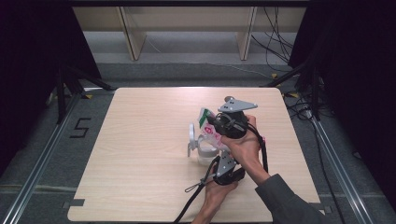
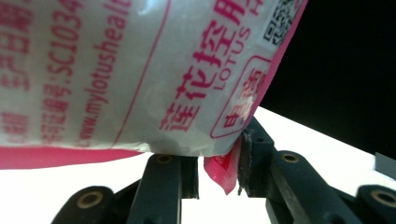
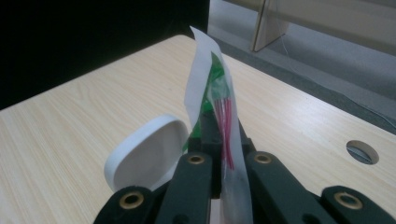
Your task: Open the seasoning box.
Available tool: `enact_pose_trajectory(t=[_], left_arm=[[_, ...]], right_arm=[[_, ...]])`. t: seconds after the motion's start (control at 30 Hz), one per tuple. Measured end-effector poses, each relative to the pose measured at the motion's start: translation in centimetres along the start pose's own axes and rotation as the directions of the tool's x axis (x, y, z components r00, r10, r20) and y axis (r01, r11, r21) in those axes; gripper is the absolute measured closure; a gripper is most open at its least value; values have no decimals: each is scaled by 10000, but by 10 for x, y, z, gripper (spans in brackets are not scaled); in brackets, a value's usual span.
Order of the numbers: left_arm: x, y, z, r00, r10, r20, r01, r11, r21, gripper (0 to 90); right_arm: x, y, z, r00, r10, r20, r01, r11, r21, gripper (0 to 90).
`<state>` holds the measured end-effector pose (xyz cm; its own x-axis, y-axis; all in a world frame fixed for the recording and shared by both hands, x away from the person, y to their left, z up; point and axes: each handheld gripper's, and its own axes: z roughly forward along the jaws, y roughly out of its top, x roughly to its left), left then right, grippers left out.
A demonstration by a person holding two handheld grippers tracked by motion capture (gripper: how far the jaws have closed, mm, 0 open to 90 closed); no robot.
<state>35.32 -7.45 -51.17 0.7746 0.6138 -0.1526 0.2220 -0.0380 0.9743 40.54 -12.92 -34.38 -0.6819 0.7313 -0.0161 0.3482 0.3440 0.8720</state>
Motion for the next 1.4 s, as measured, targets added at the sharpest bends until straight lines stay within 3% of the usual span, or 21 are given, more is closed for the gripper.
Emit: enact_pose_trajectory(t=[0.13,0.27,0.3,0.57,0.63,0.9,0.97,1.1,1.13,1.27,1.4], left_arm=[[0,1,-1,10000,-10,-11,9,10000,-62,720],[-1,2,-1,10000,51,27,-51,10000,-38,720],[-1,2,-1,10000,54,-2,-54,10000,-57,720],[-1,2,-2,9999,69,-83,-70,9999,-153,721],[0,2,-2,9999,49,-104,-50,9999,-133,721],[-1,2,-2,9999,133,-105,-135,9997,-220,721],[0,3,-2,9998,141,-115,-143,9997,-215,721],[0,2,-2,9998,138,-145,-142,9994,-308,721],[-1,2,-3,9997,136,-188,-139,9997,-192,721],[1,3,-3,9998,141,-159,-144,9997,-188,721],[0,4,-3,9999,80,-87,-82,9998,-195,722]], right_arm=[[0,2,-2,9999,94,-112,-93,9999,60,900],[1,2,1,9994,-341,-48,342,9994,107,900],[3,2,2,10000,-98,-12,98,9999,130,900],[3,5,2,9998,-190,-114,192,9996,194,900],[4,4,3,10000,3,-8,-3,10000,0,900],[2,4,3,10000,-60,-13,61,10000,59,900],[3,5,1,9998,132,-128,-132,9999,62,900],[1,5,3,9999,-139,-52,139,9999,-41,900],[2,5,3,9999,84,-120,-84,10000,28,900],[2,5,3,9998,149,-148,-150,9999,-73,900],[3,5,5,9998,-150,-126,149,9999,-63,900]])
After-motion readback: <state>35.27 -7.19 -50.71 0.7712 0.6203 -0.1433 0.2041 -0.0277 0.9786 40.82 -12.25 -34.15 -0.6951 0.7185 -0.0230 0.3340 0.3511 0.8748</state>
